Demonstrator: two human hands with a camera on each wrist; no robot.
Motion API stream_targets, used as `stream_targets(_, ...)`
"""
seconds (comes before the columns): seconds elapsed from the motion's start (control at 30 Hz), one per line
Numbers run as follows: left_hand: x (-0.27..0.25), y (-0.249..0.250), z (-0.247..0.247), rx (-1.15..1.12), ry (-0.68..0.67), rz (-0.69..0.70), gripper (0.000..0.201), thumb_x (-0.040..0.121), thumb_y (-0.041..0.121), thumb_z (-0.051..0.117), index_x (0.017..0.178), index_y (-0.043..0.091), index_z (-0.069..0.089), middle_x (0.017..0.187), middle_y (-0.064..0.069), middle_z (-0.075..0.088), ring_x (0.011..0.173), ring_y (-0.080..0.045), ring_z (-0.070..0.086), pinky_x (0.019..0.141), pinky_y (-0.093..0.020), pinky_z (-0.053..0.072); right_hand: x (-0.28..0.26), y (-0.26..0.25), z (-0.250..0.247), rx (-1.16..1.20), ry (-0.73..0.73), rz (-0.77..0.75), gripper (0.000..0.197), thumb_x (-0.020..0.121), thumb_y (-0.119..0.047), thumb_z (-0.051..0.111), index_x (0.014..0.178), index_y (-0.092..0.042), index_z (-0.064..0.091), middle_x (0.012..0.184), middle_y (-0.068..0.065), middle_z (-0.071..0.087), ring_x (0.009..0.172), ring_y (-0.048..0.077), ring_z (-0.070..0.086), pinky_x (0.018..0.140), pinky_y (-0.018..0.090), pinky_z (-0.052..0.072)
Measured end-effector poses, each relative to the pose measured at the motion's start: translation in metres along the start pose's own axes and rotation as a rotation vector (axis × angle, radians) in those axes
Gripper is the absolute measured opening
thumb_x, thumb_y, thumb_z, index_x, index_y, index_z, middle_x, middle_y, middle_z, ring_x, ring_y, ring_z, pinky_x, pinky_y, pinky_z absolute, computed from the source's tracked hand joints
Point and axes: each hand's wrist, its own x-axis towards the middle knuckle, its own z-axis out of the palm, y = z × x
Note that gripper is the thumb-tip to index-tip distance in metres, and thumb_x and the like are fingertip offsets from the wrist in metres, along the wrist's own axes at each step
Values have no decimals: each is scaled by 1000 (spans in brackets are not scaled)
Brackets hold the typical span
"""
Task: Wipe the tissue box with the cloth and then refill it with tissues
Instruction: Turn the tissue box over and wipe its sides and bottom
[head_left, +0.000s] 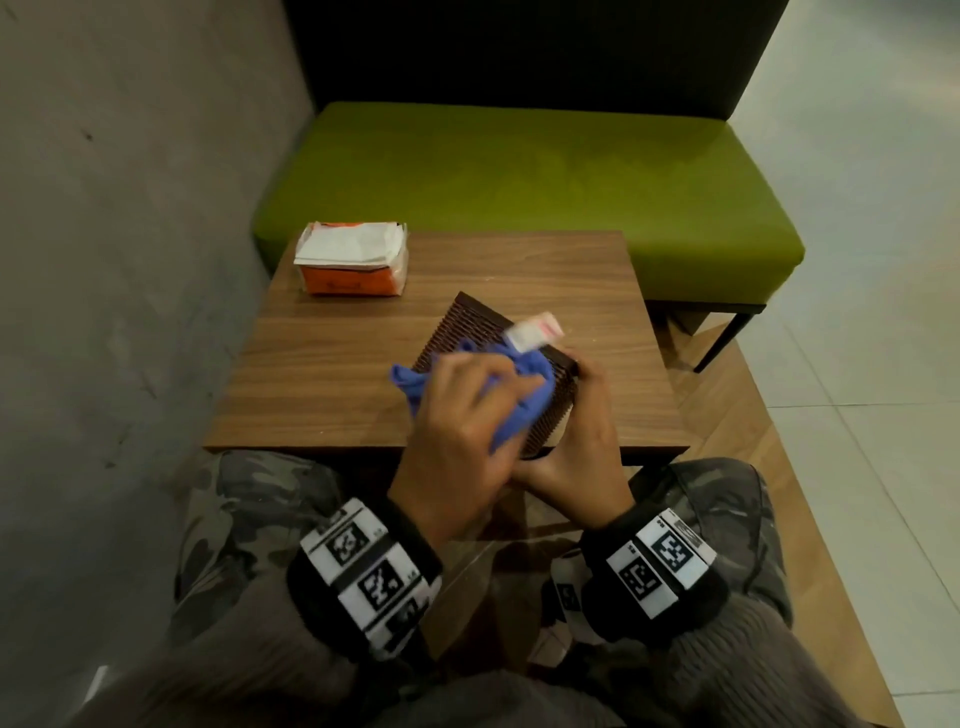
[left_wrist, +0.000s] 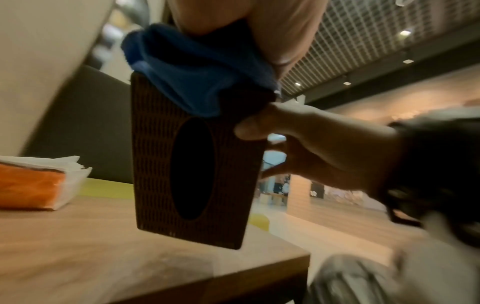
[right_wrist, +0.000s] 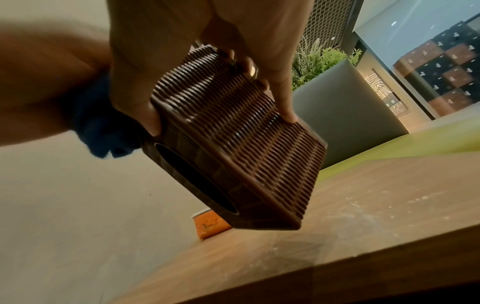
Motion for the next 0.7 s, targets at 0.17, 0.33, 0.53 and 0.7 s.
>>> stream_targets(0.17, 9, -7, 1, 18, -38, 65, 39, 78, 9, 62, 116, 7, 65, 103, -12, 59, 99, -24, 45, 86, -40, 43, -1, 0, -3, 8, 26, 18, 94, 55, -39, 85, 132, -25, 34, 126, 7, 49, 117, 21, 52, 98, 40, 47)
stream_targets(0.33, 12, 3, 4, 46, -34, 177, 44, 78, 17, 65, 121, 10, 62, 105, -11, 56, 98, -25, 46, 83, -41, 45, 0, -3, -7, 6, -5, 56, 84, 63, -36, 84, 132, -26, 36, 128, 10, 50, 118, 22, 53, 101, 35, 46)
stream_targets(0.53, 35, -32, -11, 45, -18, -10, 37, 80, 19, 62, 116, 11, 64, 104, -12, 56, 98, -24, 44, 84, -41, 43, -5, 0, -8, 40, -21, 43, 98, 52, -42, 83, 133, -28, 29, 129, -1, 43, 123, 7, 43, 103, 19, 37)
stream_targets(0.7, 3, -18, -7, 50, -64, 200, 38, 82, 22, 63, 119, 11, 61, 106, -9, 52, 97, -24, 46, 86, -37, 42, -4, 2, -9, 74, -14, 84, 104, 49, -35, 91, 134, -21, 32, 130, 3, 47, 122, 12, 49, 103, 30, 43)
